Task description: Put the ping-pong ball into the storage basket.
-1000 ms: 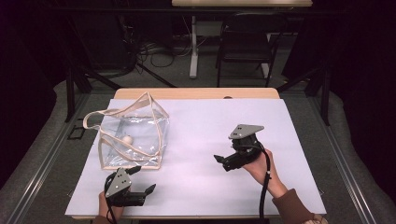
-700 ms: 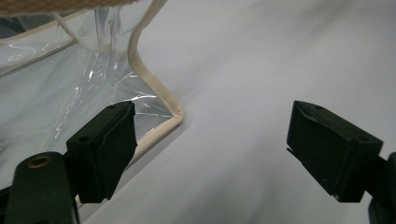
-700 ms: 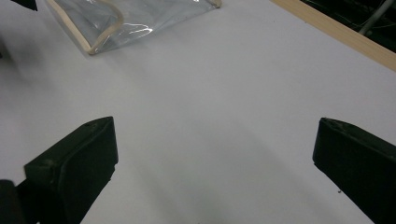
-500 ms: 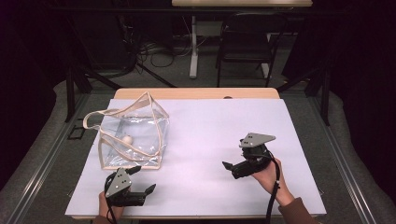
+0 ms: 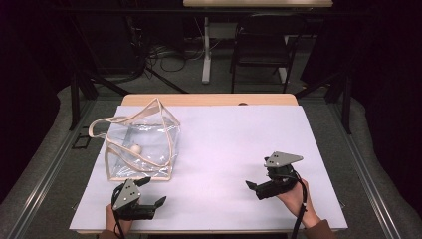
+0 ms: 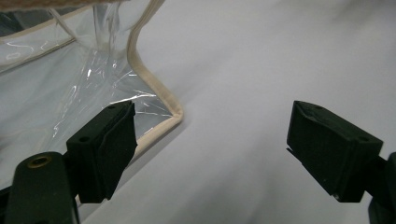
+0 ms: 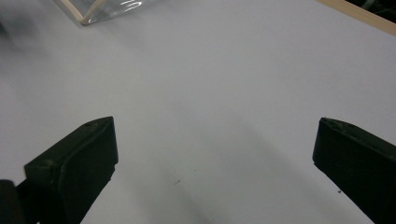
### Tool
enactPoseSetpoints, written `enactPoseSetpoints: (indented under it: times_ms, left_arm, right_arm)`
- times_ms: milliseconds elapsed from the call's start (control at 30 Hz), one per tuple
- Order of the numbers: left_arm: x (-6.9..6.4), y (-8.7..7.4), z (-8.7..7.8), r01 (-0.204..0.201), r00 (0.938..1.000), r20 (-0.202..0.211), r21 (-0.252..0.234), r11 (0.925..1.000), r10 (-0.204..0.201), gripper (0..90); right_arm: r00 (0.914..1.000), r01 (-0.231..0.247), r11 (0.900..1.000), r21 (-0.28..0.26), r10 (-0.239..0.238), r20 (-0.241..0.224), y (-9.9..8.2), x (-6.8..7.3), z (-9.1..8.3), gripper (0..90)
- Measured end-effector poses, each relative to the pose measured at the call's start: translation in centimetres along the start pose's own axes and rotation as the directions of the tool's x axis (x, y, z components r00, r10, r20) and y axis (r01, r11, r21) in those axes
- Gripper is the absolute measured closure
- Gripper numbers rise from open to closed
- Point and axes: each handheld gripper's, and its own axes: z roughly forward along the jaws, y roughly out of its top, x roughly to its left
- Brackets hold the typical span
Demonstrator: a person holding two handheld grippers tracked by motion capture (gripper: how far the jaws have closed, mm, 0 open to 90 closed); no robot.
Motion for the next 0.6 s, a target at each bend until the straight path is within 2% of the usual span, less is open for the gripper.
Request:
enactPoseSetpoints:
  times_ms: [600]
  left_arm:
    - [0.0, 0.0, 0.0, -0.001, 1.0, -0.001, 0.003, 1.0, 0.001, 16.1]
  right_arm:
    - [0.9998, -0.009, 0.9999, -0.008, 0.009, 0.015, -3.5, 0.4, -0.7, 0.0]
